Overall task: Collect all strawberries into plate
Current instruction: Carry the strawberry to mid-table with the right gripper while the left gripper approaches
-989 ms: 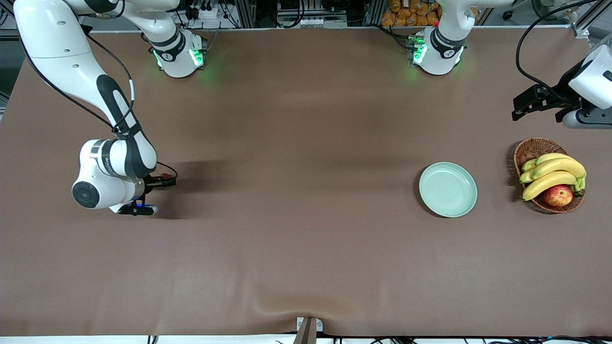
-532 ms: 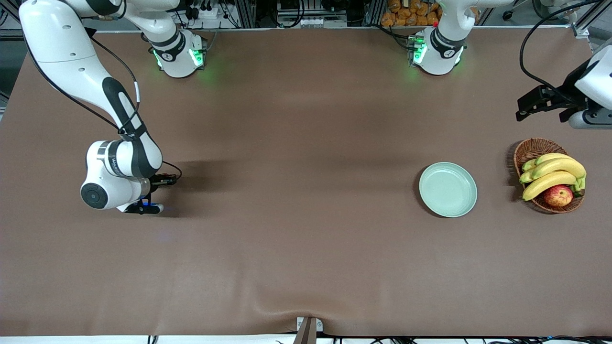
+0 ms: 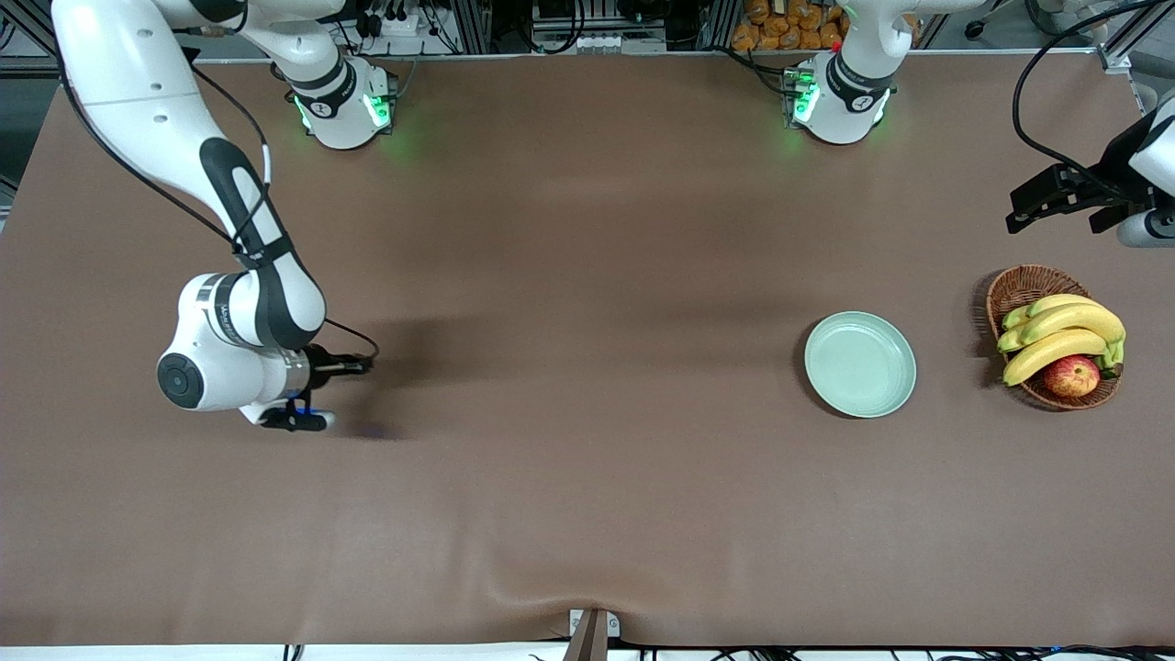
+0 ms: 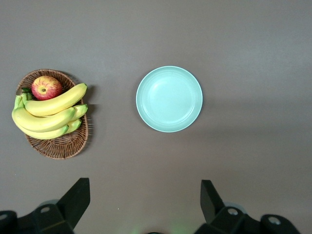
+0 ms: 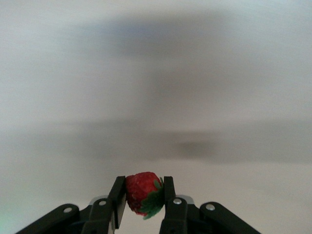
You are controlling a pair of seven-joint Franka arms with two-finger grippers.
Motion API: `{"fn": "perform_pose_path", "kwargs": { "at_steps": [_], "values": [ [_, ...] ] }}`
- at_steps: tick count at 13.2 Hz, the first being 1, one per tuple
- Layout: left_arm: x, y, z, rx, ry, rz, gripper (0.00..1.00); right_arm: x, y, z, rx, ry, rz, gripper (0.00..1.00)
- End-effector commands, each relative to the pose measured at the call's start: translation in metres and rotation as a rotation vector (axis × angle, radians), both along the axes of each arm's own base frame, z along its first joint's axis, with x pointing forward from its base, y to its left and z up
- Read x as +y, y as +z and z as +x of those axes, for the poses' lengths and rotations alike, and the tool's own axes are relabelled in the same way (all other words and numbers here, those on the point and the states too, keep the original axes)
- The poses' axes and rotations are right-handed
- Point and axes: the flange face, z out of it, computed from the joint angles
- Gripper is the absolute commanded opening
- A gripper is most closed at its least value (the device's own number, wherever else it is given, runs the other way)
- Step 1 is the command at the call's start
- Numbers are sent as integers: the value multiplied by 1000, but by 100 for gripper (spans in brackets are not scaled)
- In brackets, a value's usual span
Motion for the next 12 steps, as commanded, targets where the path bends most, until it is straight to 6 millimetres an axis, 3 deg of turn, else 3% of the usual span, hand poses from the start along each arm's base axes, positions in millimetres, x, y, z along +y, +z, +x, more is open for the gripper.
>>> {"fn": "perform_pose_path", "kwargs": {
  "at_steps": [1, 3, 4, 6, 9, 10, 12],
  "values": [
    [-2, 3, -4, -1, 0, -16, 100, 92, 23, -7, 7, -27, 120, 0],
    [-9, -5, 0, 11, -4, -20, 100, 166, 18, -27, 3, -57, 188, 0],
    [-14, -15, 7, 27, 1, -26, 100, 193, 14, -32, -32, -94, 225, 0],
    [-26, -34, 20, 36, -12, -47, 100, 257, -10, -56, -52, -175, 298, 0],
    [-65, -75, 37, 85, -45, -43, 100, 344, -42, -86, -120, -315, 374, 0],
    [-75, -89, 43, 95, -41, -43, 100, 363, -47, -94, -110, -358, 395, 0],
    [-93, -118, 51, 116, -64, -43, 100, 384, -54, -100, -96, -389, 397, 0]
  ]
}}
